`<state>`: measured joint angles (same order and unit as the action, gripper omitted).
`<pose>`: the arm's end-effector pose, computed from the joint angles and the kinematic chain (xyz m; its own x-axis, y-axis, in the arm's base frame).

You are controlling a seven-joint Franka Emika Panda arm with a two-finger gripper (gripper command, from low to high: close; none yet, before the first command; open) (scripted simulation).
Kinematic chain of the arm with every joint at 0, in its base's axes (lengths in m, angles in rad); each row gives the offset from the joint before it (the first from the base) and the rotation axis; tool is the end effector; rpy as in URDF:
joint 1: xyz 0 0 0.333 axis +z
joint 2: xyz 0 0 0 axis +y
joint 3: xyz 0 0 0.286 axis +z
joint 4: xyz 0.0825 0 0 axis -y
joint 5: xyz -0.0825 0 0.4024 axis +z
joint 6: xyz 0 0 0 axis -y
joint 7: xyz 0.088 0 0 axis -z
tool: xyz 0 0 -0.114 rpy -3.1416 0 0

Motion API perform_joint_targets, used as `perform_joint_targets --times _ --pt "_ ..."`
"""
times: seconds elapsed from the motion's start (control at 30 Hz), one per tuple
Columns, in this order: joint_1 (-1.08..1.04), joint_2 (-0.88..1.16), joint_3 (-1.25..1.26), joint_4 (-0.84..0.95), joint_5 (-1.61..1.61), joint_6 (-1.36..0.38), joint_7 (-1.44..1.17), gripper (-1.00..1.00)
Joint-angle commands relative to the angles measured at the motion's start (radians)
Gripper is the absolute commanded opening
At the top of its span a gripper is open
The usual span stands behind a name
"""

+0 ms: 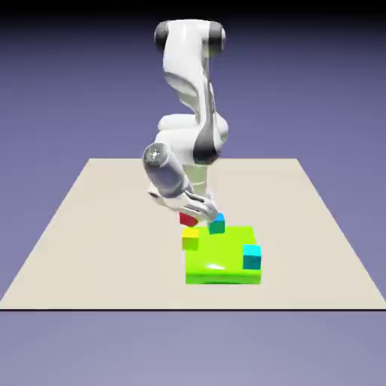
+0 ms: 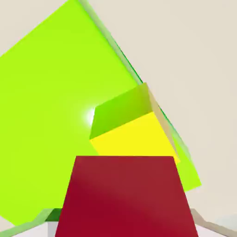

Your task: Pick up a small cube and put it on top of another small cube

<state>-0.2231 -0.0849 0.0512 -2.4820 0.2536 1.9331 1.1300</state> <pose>0.4177 -0.0538 0.2451 0.0513 -0.9376 -0.3440 -0.9236 -0.1755 0.3407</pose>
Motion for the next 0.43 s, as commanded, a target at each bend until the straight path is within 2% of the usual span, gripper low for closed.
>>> perform_joint_targets --times 0.0,0.17,0.2,0.4 --pt "0.003 0.0 0.0 0.0 -0.003 0.0 0.001 -1.0" --pt "0.022 0.09 0.021 -0.102 0.038 0.192 -0.026 -1.0" --pt "0.022 0.09 0.021 -0.102 0.038 0.192 -0.026 1.0" --pt "0.003 0.0 0.0 0.0 -0.003 0.0 0.001 1.0"
